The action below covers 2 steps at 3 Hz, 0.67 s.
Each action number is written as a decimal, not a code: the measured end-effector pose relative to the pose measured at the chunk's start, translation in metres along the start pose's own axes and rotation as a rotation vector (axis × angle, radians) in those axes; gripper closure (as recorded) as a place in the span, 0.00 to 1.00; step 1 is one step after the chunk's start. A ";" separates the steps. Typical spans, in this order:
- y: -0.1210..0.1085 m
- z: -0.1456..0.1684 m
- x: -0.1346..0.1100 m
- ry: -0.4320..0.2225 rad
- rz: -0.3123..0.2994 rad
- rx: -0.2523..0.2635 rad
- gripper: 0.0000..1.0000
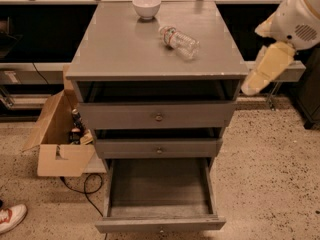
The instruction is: Place water bottle into bottom drawer
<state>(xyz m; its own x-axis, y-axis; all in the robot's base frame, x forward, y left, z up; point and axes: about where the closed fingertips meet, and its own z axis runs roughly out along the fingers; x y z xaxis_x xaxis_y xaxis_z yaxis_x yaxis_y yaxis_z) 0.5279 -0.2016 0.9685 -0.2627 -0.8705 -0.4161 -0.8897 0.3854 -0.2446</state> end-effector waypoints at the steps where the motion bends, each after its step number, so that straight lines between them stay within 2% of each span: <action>1: -0.047 0.031 -0.019 -0.079 0.094 0.009 0.00; 2: -0.091 0.071 -0.043 -0.168 0.169 0.025 0.00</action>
Offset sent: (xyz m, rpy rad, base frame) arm 0.1871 0.0414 -0.0273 0.3312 -0.0844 -0.1817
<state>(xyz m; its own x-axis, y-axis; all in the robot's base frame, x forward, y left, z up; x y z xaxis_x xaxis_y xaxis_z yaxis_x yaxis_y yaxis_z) 0.6469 -0.1773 0.9466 -0.3396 -0.7302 -0.5928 -0.8282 0.5309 -0.1795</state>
